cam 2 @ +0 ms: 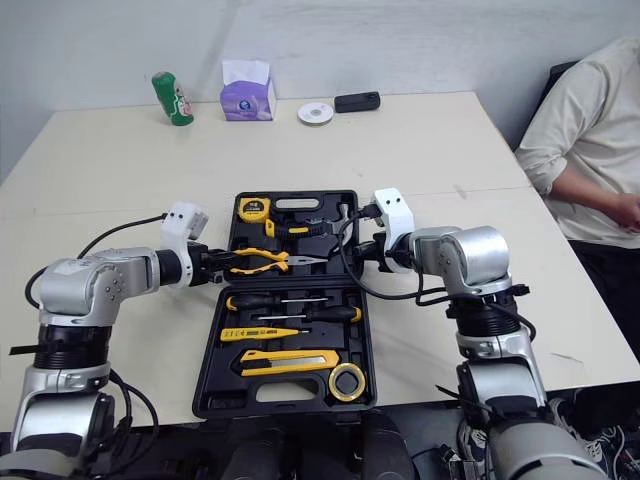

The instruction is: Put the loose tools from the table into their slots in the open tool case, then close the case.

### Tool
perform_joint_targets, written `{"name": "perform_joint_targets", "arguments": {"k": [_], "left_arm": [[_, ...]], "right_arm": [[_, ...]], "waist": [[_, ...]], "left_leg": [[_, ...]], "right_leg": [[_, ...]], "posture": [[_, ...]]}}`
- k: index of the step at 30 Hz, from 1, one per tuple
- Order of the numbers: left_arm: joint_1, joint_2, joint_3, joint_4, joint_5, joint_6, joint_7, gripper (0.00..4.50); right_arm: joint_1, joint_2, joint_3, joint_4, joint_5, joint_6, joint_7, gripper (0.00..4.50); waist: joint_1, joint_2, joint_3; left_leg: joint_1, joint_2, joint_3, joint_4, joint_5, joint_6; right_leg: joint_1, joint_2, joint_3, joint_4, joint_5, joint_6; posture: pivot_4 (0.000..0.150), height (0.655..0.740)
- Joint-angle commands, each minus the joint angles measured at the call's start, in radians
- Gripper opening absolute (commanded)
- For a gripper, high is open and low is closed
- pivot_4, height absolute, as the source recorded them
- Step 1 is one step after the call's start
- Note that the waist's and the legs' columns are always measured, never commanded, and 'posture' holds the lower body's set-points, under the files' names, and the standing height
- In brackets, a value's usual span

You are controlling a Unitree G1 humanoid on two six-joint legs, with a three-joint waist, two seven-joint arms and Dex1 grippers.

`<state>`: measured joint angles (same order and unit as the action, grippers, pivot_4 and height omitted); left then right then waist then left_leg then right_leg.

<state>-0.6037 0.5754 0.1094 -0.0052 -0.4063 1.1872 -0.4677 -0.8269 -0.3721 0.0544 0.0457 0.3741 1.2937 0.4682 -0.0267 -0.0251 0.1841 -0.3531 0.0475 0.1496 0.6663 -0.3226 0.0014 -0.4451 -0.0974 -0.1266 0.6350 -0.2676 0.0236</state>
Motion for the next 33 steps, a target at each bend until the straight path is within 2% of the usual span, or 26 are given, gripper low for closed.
{"name": "perform_joint_targets", "arguments": {"k": [1, 6, 11, 13, 19, 23, 25, 27, 29, 31, 33], "left_arm": [[0.007, -0.015, -0.001, -0.016, 0.013, -0.088, -0.002, 0.46], [-0.039, -0.038, 0.029, 0.004, 0.045, -0.280, 0.011, 0.37], [-0.090, -0.027, 0.014, 0.061, 0.119, -0.536, 0.000, 0.26], [-0.082, -0.020, -0.003, 0.073, 0.149, -0.625, -0.015, 0.14], [0.019, -0.049, -0.012, 0.060, 0.218, -0.882, 0.009, 0.00], [0.153, -0.029, -0.040, 0.024, 0.314, -1.044, 0.048, 0.00], [0.206, -0.022, -0.009, -0.012, 0.312, -1.062, 0.060, 0.00], [0.245, -0.010, 0.033, -0.062, 0.274, -1.036, 0.052, 0.97], [0.275, 0.005, 0.106, -0.129, 0.188, -0.951, 0.037, 1.76], [0.358, 0.059, 0.213, -0.239, 0.011, -0.768, -0.044, 2.67], [0.464, 0.118, 0.338, -0.318, -0.107, -0.646, -0.110, 3.65]], "right_arm": [[0.009, -0.032, 0.023, -0.021, -0.040, -0.134, 0.014, 0.00], [-0.003, -0.062, 0.057, -0.013, -0.117, -0.444, 0.049, 0.00], [-0.024, -0.098, 0.070, 0.066, -0.221, -0.757, 0.062, 0.00], [-0.016, -0.114, 0.077, 0.099, -0.262, -0.869, 0.062, 0.00], [0.092, -0.165, 0.131, 0.138, -0.401, -1.284, 0.066, 0.00], [0.173, -0.182, 0.140, 0.174, -0.477, -1.469, 0.027, 0.00], [0.211, -0.193, 0.131, 0.174, -0.488, -1.551, 0.023, 0.00], [0.259, -0.201, 0.098, 0.101, -0.406, -1.573, 0.083, 0.79], [0.300, -0.221, 0.049, -0.010, -0.308, -1.512, 0.143, 1.66], [0.358, -0.303, -0.024, -0.155, -0.188, -1.447, 0.239, 2.64], [0.450, -0.413, -0.108, -0.292, -0.036, -1.325, 0.353, 3.69]], "waist": [[0.000, 0.000, 0.000], [0.000, 0.000, 0.003], [-0.002, -0.001, 0.004], [-0.005, -0.001, 0.004], [-0.003, -0.001, 0.004], [-0.004, -0.001, 0.004], [-0.003, -0.001, 0.004], [-0.002, -0.001, 0.004], [-0.003, -0.001, 0.004], [-0.008, -0.001, 0.005], [-0.007, -0.001, 0.005]], "left_leg": [[0.000, 0.000, 0.000, 0.000, 0.000, 0.000], [-0.003, -0.001, 0.000, 0.000, 0.000, 0.000], [-0.021, -0.001, 0.001, 0.002, 0.004, 0.001], [-0.021, 0.000, 0.002, 0.000, 0.004, 0.001], [-0.022, 0.000, 0.002, -0.002, 0.004, 0.002], [-0.021, 0.000, 0.003, -0.002, 0.004, 0.002], [-0.019, 0.000, 0.003, -0.001, 0.004, 0.002], [-0.017, 0.000, 0.003, 0.000, 0.004, 0.002], [-0.016, 0.000, 0.002, 0.000, 0.004, 0.002], [-0.015, 0.001, 0.002, 0.000, 0.004, 0.002], [-0.015, 0.002, 0.002, -0.001, 0.004, 0.001]], "right_leg": [[0.000, 0.000, 0.000, 0.000, 0.000, 0.000], [-0.003, 0.000, 0.000, 0.000, 0.000, 0.001], [-0.020, 0.000, -0.002, 0.005, 0.001, 0.001], [-0.020, 0.001, -0.002, 0.003, 0.001, 0.001], [-0.020, 0.002, -0.004, -0.002, 0.001, 0.001], [-0.020, 0.002, -0.003, -0.002, 0.002, 0.001], [-0.018, 0.001, -0.003, -0.001, 0.002, 0.001], [-0.017, 0.001, -0.002, -0.003, 0.002, 0.001], [-0.016, 0.001, -0.002, -0.002, 0.002, 0.000], [-0.016, 0.001, -0.001, -0.001, 0.002, 0.000], [-0.016, 0.002, -0.001, 0.001, 0.002, 0.000]], "posture": [[0.150, 0.7252], [0.150, 0.7252], [0.150, 0.7252], [0.150, 0.7252], [0.150, 0.7252], [0.150, 0.7252], [0.150, 0.7252], [0.150, 0.7252], [0.150, 0.7252], [0.150, 0.7252], [0.150, 0.7252]]}}
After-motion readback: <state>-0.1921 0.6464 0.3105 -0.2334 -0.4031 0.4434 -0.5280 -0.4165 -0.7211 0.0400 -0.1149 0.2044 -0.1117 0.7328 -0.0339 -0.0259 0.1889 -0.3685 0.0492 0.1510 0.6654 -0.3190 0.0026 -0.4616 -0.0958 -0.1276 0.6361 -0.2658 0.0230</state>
